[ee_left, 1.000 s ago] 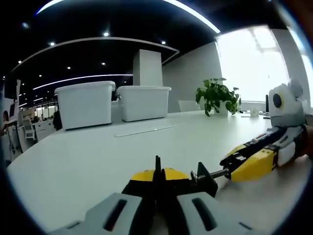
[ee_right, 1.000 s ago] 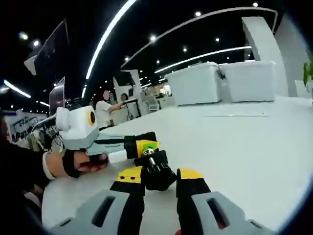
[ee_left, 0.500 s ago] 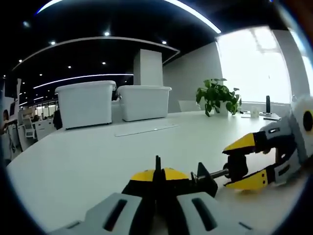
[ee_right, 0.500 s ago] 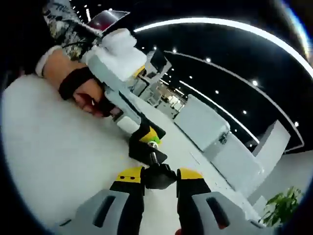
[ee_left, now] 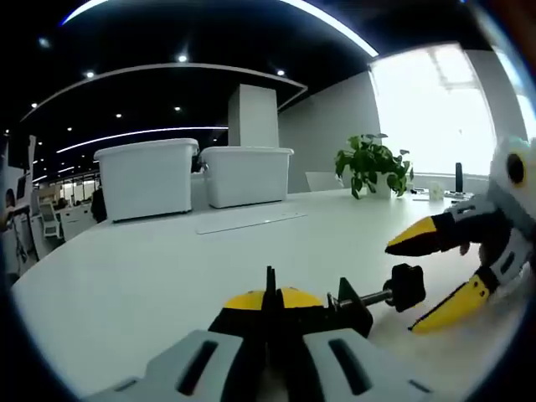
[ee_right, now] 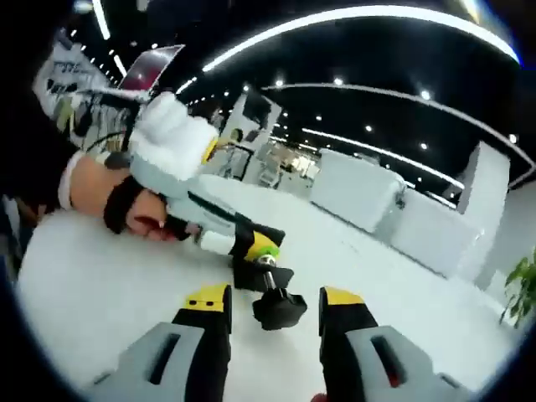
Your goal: Clamp the fixed fixture on the desktop, loosen the retaining clip, secure it to the edge of the desk, and tighten the retaining clip.
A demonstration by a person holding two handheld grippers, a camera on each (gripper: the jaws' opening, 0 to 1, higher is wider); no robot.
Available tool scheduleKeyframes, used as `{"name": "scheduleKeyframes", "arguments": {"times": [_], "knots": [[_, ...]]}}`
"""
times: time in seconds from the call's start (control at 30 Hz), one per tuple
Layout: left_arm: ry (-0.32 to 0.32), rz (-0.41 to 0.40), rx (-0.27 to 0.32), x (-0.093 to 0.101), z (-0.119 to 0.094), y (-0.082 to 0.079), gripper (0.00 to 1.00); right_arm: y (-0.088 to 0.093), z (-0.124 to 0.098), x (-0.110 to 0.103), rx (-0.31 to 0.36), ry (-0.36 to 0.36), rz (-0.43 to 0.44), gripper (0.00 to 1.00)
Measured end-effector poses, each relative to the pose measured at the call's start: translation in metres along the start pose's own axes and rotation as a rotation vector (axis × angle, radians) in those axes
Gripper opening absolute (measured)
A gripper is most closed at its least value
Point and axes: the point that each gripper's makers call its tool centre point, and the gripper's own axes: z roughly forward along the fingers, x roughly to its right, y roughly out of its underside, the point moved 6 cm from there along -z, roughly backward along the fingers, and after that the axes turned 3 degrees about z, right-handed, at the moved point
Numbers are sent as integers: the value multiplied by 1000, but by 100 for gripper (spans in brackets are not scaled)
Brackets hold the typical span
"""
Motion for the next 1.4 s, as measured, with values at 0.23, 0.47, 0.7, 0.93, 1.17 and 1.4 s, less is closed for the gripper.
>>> {"name": "scheduleKeyframes", "arguments": {"times": [0.23,0.47,0.7,0.93,1.17,1.4], "knots": [[0,-3,0,0,0,0,4,9,0,27,22,10,451,32],[2,-3,0,-1,0,0,4,20,8,23,-24,-32,560,23],[0,-13,-1,-1,0,0,4,18,8,21,-3,-38,585,16],[-4,-13,-2,-2,0,0,4,10,6,6,56,-9,-64,16],[-7,-11,-3,-2,0,1,4,10,6,-3,72,37,-402,16],[-13,-9,-4,-3,0,1,4,14,6,-16,47,100,-773,17]]}}
